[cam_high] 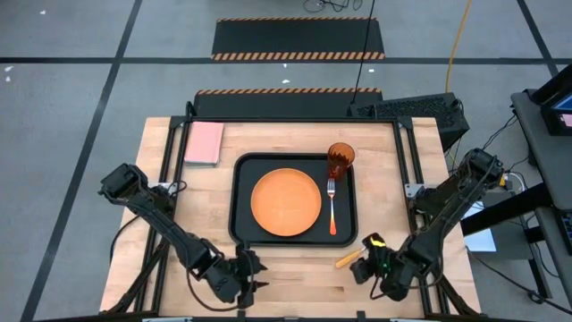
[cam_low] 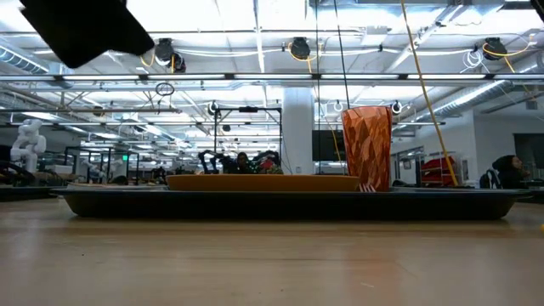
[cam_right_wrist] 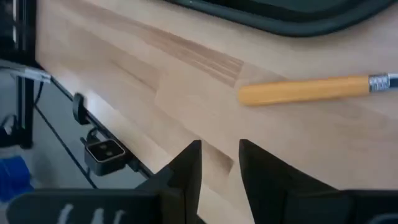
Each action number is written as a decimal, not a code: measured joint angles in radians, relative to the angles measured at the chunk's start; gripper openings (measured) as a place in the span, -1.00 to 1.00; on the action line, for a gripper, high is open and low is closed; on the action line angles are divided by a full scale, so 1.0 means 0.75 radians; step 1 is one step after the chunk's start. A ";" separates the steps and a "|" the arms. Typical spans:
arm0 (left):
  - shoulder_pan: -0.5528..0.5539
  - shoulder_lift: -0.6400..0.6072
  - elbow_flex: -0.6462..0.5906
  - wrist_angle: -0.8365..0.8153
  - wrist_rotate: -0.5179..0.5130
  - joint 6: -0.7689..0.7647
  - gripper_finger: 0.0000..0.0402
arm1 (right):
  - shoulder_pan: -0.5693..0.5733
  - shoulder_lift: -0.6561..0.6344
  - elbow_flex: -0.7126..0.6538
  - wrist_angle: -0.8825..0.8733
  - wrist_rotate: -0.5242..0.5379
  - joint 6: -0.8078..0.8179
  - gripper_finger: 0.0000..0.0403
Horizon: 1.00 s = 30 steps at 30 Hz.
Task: Pick and place plate/cup/fork/spoon on tray
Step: Put the light orange spoon on the black tray to the right of the orange fork
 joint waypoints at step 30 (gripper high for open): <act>0.342 -0.003 0.827 -0.496 0.202 -0.262 0.05 | -0.090 -0.009 -0.312 0.126 -0.174 0.225 -0.50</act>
